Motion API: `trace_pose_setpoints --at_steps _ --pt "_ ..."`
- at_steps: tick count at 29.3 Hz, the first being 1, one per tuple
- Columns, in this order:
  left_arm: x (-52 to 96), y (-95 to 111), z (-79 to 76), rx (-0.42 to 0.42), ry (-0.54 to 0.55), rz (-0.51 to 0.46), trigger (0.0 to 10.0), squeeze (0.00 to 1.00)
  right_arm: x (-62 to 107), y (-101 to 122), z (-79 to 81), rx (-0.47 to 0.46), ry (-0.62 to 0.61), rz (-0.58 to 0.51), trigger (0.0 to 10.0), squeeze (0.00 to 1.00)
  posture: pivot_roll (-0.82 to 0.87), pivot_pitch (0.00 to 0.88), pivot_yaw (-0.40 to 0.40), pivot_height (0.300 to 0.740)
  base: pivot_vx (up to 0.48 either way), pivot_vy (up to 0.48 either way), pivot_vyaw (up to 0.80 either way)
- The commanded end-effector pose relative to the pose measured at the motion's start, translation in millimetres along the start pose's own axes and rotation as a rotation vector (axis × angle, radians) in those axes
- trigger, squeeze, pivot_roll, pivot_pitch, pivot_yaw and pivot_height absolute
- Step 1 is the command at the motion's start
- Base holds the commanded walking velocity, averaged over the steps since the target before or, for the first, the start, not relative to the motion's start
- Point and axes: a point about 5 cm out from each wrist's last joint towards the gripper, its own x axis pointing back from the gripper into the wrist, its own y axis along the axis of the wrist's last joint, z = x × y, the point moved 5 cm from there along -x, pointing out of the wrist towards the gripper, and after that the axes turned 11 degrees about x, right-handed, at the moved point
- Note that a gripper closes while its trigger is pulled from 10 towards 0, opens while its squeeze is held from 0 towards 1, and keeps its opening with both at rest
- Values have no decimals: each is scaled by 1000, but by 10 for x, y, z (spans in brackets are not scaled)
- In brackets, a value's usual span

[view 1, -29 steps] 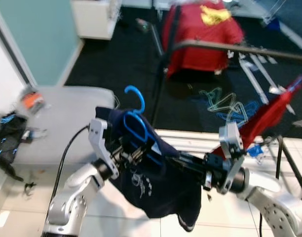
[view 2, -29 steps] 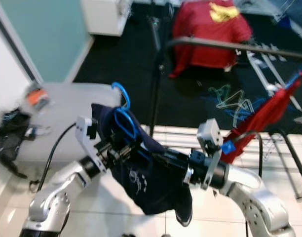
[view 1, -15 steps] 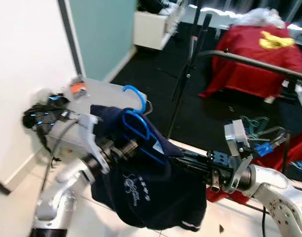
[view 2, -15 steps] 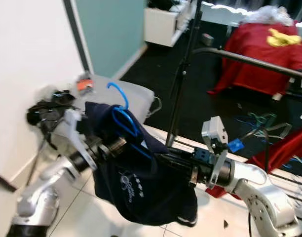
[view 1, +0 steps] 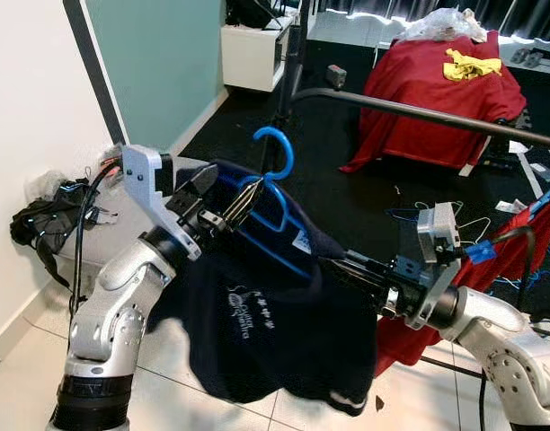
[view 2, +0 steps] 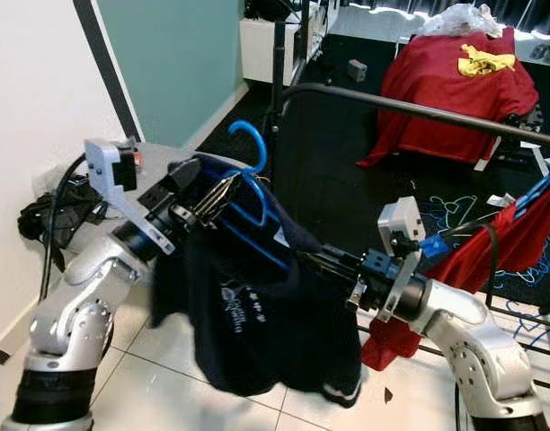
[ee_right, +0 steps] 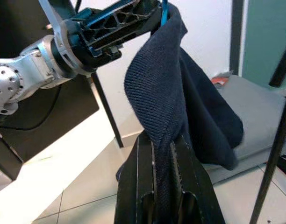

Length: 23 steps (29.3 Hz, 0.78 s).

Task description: Hang hanger

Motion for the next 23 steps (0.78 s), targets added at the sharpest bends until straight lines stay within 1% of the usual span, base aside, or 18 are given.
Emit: trace_pose_setpoints --at_steps 1,2,4,7,10,11,13,15,16,17,18,19,20,21,23 --pt "-56 50 -8 -59 -5 -12 10000 0 3 25 45 5 11 -11 0 0 43 118 -45 740 0 0 -800" --pt "-77 62 1 -89 -6 -10 10000 0 3 27 52 5 12 -12 0 0 43 118 -45 740 0 0 -800" --pt "-77 62 1 -89 -6 -10 10000 0 3 27 52 5 12 -12 0 0 43 118 -45 740 0 0 -800" --pt "-130 65 1 -157 -8 5 10000 0 17 61 44 20 11 -21 0 0 33 126 -45 740 0 0 0" --pt "-135 58 3 -173 -6 10 10000 0 20 69 40 23 9 -24 0 0 33 126 -45 740 0 0 0" --pt "-128 47 18 -197 4 17 10000 0 26 84 34 26 8 -26 0 0 29 131 -44 740 0 0 0" --pt "-128 47 18 -197 4 17 10000 0 26 84 34 26 8 -26 0 0 29 131 -44 740 0 0 0" --pt "-85 18 78 -290 21 50 10000 0 41 125 32 33 14 -34 0 0 29 136 -45 740 0 0 0" --pt "-85 18 78 -290 21 50 10000 0 41 125 32 33 14 -34 0 0 29 136 -45 740 0 0 0" --pt "-50 -11 122 -368 22 84 10000 0 52 147 43 36 26 -34 0 0 30 143 -47 740 0 0 0" --pt "-50 -11 122 -368 22 84 10000 0 52 147 43 36 26 -34 0 0 30 143 -47 740 0 0 0" --pt "-12 -48 157 -432 18 115 10000 0 64 162 64 38 46 -29 0 0 31 146 -48 740 0 0 0" --pt "-12 -48 157 -432 18 115 10000 0 64 162 64 38 46 -29 0 0 31 146 -48 740 0 0 0" --pt "13 -76 180 -473 13 134 10000 0 71 172 81 38 60 -26 0 0 31 146 -48 740 0 0 0" --pt "13 -76 180 -473 13 134 10000 0 71 172 81 38 60 -26 0 0 31 146 -48 740 0 0 0"
